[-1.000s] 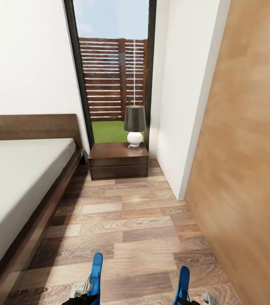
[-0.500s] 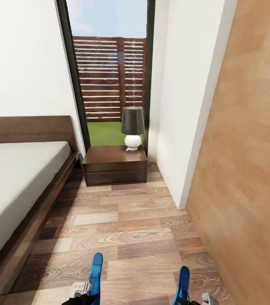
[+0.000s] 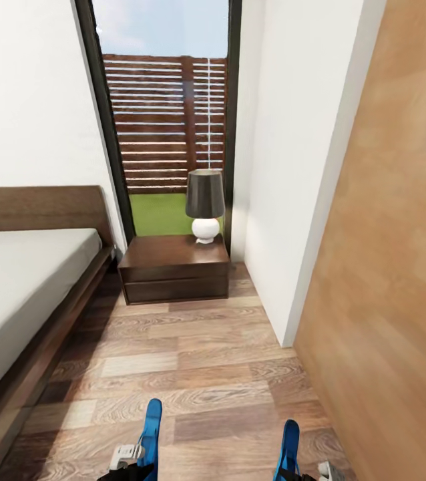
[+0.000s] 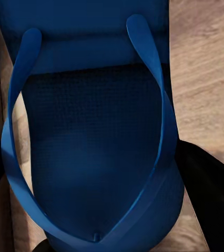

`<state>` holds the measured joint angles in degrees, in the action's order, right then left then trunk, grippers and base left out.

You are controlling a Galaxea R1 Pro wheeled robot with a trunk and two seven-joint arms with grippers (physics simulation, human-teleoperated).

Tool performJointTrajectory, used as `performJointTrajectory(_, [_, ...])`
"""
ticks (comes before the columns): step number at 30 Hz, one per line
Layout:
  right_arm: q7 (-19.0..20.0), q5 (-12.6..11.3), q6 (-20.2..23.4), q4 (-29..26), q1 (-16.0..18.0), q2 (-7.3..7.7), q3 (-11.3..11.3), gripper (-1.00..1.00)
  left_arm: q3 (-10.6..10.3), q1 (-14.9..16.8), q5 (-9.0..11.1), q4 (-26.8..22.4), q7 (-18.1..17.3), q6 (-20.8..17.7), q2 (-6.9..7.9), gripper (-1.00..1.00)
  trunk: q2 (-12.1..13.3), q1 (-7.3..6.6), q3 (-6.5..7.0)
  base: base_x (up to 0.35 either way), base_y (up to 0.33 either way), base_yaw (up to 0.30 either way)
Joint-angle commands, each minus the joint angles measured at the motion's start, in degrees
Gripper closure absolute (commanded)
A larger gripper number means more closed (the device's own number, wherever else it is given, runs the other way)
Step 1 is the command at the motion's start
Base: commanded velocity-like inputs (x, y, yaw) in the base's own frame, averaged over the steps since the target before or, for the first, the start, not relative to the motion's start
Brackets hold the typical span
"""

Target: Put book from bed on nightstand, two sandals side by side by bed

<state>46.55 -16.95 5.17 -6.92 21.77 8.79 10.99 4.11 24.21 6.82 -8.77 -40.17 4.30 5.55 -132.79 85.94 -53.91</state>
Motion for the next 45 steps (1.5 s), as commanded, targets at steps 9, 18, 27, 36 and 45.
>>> performJointTrajectory(9, [0.3,-0.1,0.6,0.0,0.0,-0.01,0.5,1.00,0.5,0.0,-0.1,0.1,-0.4,0.1,-0.01,1.00,0.0,0.02,-0.05,0.327,-0.006,0.000])
performJointTrajectory(18, [0.3,-0.1,0.6,0.0,0.0,-0.01,0.5,1.00,0.5,0.0,-0.1,0.1,-0.4,0.1,-0.01,1.00,0.0,0.02,-0.05,0.327,0.000,0.000])
performJointTrajectory(27, [0.3,-0.1,0.6,0.0,0.0,-0.01,0.5,1.00,0.5,0.0,-0.1,0.1,-0.4,0.1,-0.01,1.00,0.0,0.02,-0.05,0.327,0.000,0.000])
performJointTrajectory(36, [0.3,-0.1,0.6,0.0,0.0,-0.01,0.5,1.00,0.5,0.0,-0.1,0.1,-0.4,0.1,-0.01,1.00,0.0,0.02,-0.05,0.327,0.000,0.000])
performJointTrajectory(45, [0.3,-0.1,0.6,0.0,0.0,-0.01,0.5,1.00,0.5,0.0,-0.1,0.1,-0.4,0.1,-0.01,1.00,0.0,0.02,-0.05,0.327,0.000,0.000])
